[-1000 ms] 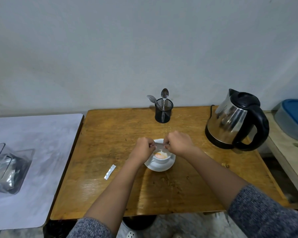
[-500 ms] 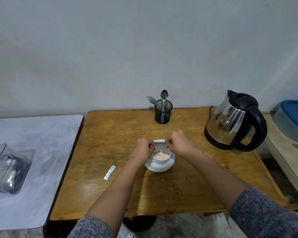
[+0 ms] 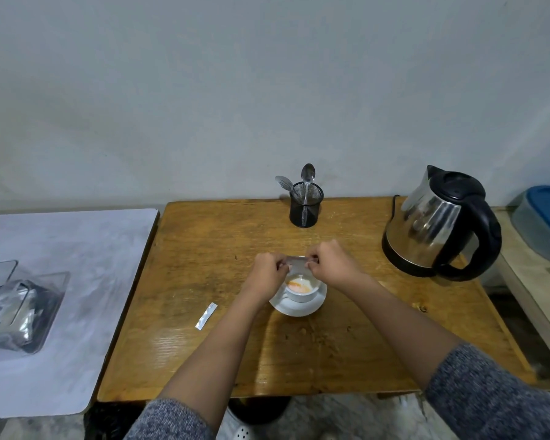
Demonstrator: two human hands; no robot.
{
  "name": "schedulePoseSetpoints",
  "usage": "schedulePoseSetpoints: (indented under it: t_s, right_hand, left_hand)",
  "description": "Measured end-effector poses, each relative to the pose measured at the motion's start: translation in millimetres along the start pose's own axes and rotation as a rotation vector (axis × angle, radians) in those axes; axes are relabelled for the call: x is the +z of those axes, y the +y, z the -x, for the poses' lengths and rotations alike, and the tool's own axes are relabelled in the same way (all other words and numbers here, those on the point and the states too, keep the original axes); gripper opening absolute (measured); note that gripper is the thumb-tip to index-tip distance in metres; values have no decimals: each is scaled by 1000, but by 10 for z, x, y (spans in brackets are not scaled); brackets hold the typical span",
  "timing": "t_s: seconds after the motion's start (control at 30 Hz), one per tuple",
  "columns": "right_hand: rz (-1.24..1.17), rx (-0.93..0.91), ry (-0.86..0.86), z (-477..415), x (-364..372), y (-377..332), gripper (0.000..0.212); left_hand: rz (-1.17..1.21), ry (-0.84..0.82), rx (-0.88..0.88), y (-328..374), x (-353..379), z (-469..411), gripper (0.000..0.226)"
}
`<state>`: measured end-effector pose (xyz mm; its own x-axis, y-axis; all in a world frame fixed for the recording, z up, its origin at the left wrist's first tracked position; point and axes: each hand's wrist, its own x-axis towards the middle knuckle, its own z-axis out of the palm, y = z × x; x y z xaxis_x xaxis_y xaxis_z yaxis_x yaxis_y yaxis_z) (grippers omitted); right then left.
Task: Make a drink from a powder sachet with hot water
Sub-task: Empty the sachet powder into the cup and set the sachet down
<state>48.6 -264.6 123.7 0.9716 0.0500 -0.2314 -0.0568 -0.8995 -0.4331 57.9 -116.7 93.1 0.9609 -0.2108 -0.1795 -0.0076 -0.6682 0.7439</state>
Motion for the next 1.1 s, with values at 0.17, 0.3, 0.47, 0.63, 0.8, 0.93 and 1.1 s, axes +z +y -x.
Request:
schedulePoseSetpoints:
  t_s: [0.17, 0.3, 0.47, 0.63, 0.8, 0.93, 1.1]
  right_hand:
    - [-378, 29, 172, -85, 92, -131, 6]
    - [-715, 89, 188, -113, 300, -463, 22]
    - [-913, 207, 95, -178, 762, -859, 28]
    - [-787, 206, -21, -161, 1290, -1035, 25]
    - [-604, 119, -134, -93, 1613, -1001, 16]
    - [-481, 59, -138, -91, 1773, -978, 27]
    - [-380, -93, -129, -110, 1873, -974, 29]
  left_hand:
    - [146, 139, 6, -123, -196, 93, 14]
    - [272, 248, -48, -298, -466, 185, 8]
    - [395, 252, -182, -844, -698, 394, 11]
    - [462, 266, -321, -1321, -673, 673, 11]
    - [354, 256, -414, -1622, -526, 802, 11]
    - [203, 224, -398, -1702, -435, 798, 15]
    - [106, 218, -359, -1749, -385, 766, 8]
